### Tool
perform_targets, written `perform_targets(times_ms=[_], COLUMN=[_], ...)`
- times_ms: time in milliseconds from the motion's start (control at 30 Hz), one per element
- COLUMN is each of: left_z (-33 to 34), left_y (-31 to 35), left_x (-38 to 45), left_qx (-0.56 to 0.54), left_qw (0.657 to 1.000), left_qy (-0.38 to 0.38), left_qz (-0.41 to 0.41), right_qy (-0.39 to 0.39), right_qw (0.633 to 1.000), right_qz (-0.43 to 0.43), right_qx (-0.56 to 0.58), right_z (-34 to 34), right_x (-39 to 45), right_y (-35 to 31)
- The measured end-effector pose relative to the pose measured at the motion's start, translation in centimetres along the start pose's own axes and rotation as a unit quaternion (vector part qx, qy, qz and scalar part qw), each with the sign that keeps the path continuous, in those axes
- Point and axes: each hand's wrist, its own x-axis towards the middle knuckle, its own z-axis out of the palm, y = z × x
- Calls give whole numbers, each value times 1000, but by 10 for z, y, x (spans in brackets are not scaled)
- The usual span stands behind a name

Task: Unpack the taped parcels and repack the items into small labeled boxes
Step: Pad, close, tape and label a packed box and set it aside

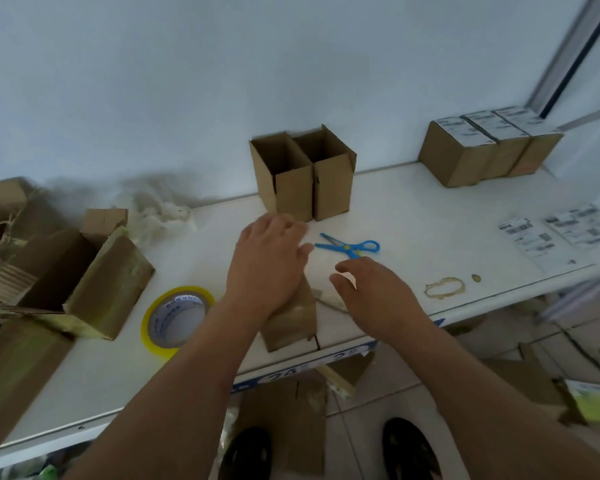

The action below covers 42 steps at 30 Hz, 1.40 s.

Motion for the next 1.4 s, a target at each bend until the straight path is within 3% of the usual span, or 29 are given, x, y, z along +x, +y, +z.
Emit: perform_targets(times_ms=[67,133,400,733,933,1200,1400], left_z=[4,13,61,144,171,172,137], left_y=[31,61,164,250,269,260,228], left_x=[-1,0,54,137,157,153,118], left_qx=[36,68,133,157,161,151,152], left_qw=[995,987,956,926,924,937,942], left_qy=[-25,-54,-90,-107,-113,-126,-109], left_qz=[92,136,247,325,327,288,280], right_qy=[11,10,33,104,82,116,177], right_qw=[991,982,969,969,953,948,941], right_qz=[-29,-41,-17,171,282,295,276], right_qx=[-128,-186,-245,-142,-75,-29,81], right_z=[-12,-24,-75,-112,-112,-103,-105], right_x=[-1,0,7,53,73,69,49], right_y=[22,44,160,298,333,338,298])
